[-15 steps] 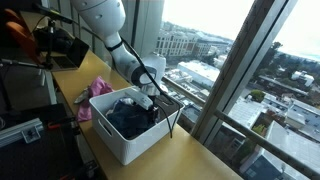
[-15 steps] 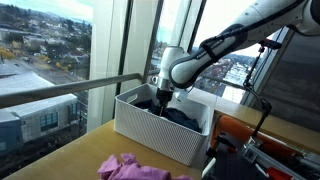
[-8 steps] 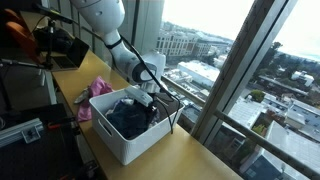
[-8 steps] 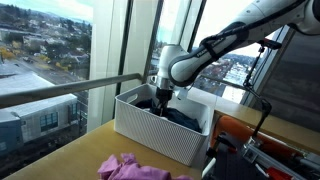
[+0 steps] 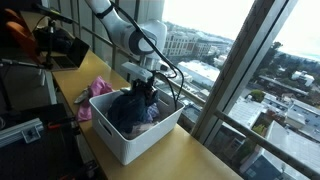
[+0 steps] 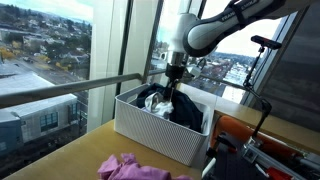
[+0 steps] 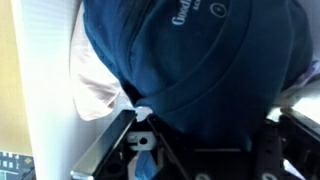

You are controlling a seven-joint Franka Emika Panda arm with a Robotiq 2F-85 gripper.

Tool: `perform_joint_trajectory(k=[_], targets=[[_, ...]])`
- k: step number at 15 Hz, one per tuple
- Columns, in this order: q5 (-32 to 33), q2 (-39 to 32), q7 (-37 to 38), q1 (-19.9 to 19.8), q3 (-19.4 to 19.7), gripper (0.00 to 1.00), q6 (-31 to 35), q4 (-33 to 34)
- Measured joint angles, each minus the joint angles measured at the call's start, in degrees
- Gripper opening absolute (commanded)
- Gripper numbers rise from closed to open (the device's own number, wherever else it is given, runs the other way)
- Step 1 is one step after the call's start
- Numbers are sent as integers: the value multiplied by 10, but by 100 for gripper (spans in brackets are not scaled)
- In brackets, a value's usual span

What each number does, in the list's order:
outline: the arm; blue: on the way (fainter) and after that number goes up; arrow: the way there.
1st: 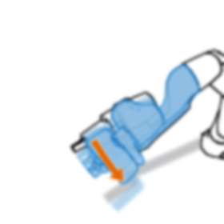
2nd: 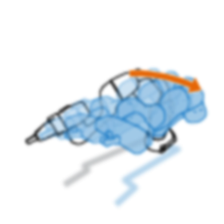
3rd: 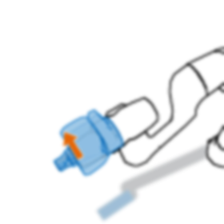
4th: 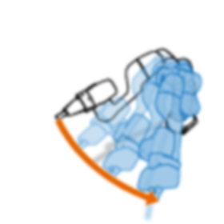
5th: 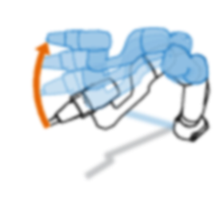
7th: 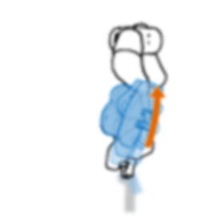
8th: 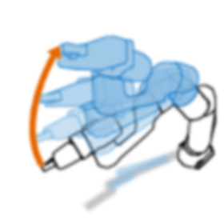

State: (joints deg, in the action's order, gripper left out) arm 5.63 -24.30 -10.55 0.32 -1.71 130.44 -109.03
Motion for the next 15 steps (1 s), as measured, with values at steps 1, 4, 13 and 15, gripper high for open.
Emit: perform_joint_trajectory(k=[1, 4, 13, 15], targets=[[0, 23, 1, 1, -1, 8, -11, -7], [-1, 90, 3, 4, -4, 8, -44, -15], [-1, 203, 69, 78, -58, 8, -106, 5], [1, 209, 94, 104, -81, 8, -113, 10]])
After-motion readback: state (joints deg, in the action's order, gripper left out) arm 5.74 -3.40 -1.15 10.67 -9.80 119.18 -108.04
